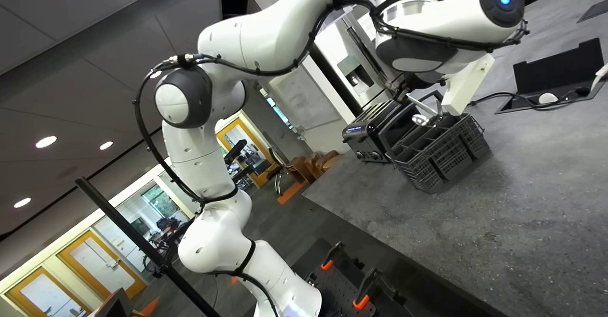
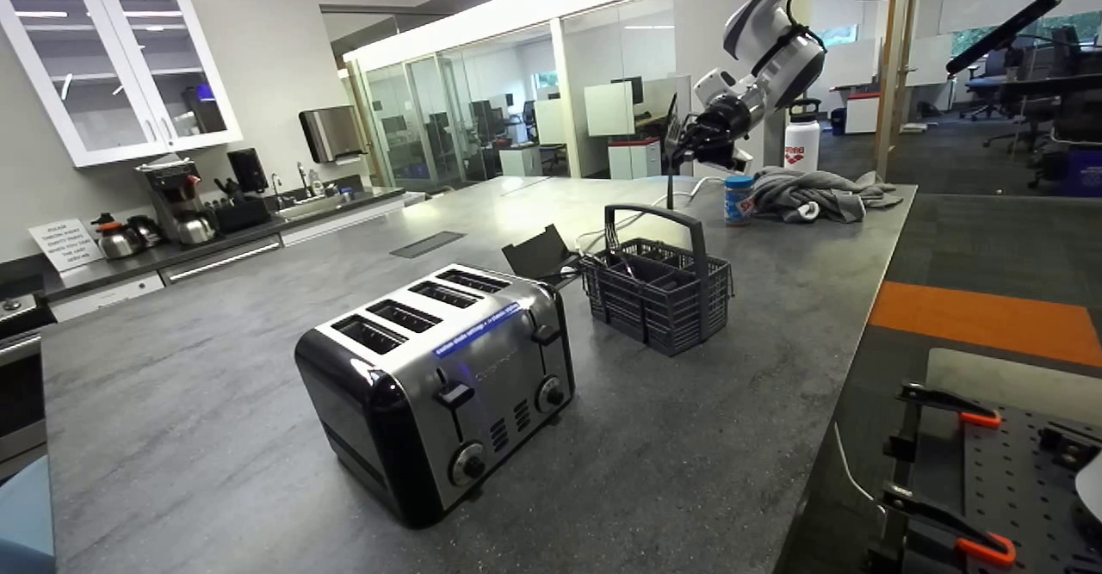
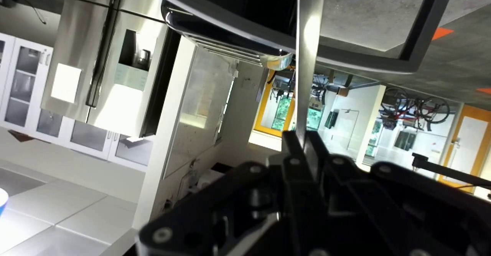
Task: Put the fork in the grey rack
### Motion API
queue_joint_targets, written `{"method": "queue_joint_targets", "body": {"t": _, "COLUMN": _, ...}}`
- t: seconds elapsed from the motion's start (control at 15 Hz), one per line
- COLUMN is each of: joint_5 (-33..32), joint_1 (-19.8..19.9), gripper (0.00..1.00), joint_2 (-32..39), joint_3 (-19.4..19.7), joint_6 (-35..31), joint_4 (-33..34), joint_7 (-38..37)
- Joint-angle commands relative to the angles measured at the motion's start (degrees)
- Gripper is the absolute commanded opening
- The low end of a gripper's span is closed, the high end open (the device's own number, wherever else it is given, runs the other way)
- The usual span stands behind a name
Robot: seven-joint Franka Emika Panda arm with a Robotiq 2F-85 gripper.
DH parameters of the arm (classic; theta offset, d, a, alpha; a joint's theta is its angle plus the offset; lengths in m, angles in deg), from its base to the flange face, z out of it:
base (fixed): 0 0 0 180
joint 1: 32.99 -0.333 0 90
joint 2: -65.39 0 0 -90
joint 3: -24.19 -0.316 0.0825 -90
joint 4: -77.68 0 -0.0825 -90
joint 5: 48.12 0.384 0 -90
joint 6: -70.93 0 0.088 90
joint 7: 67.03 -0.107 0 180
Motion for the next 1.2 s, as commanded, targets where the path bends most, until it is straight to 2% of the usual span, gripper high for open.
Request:
{"method": "queue_joint_targets", "body": {"t": 0.0, "joint_5": 2.61, "joint_1": 7.25, "gripper": 0.02, "joint_2": 1.86, "joint_3": -8.19, "joint_6": 4.92, "joint_4": 3.64, "joint_7": -0.08}}
{"method": "queue_joint_targets", "body": {"t": 0.13, "joint_5": 3.36, "joint_1": 10.6, "gripper": 0.02, "joint_2": 2.83, "joint_3": -11.97, "joint_6": 6.44, "joint_4": 4.43, "joint_7": -0.14}}
{"method": "queue_joint_targets", "body": {"t": 0.33, "joint_5": 3.31, "joint_1": 13.24, "gripper": 0.02, "joint_2": 3.88, "joint_3": -14.43, "joint_6": 7.61, "joint_4": 3.35, "joint_7": -0.17}}
{"method": "queue_joint_targets", "body": {"t": 0.87, "joint_5": 1.97, "joint_1": 16.26, "gripper": 0.02, "joint_2": 8.73, "joint_3": -16.65, "joint_6": 9.49, "joint_4": 3.1, "joint_7": -0.17}}
{"method": "queue_joint_targets", "body": {"t": 1.13, "joint_5": 1.54, "joint_1": 16.1, "gripper": 0.02, "joint_2": 10.68, "joint_3": -16.99, "joint_6": 8.62, "joint_4": 3.1, "joint_7": -0.17}}
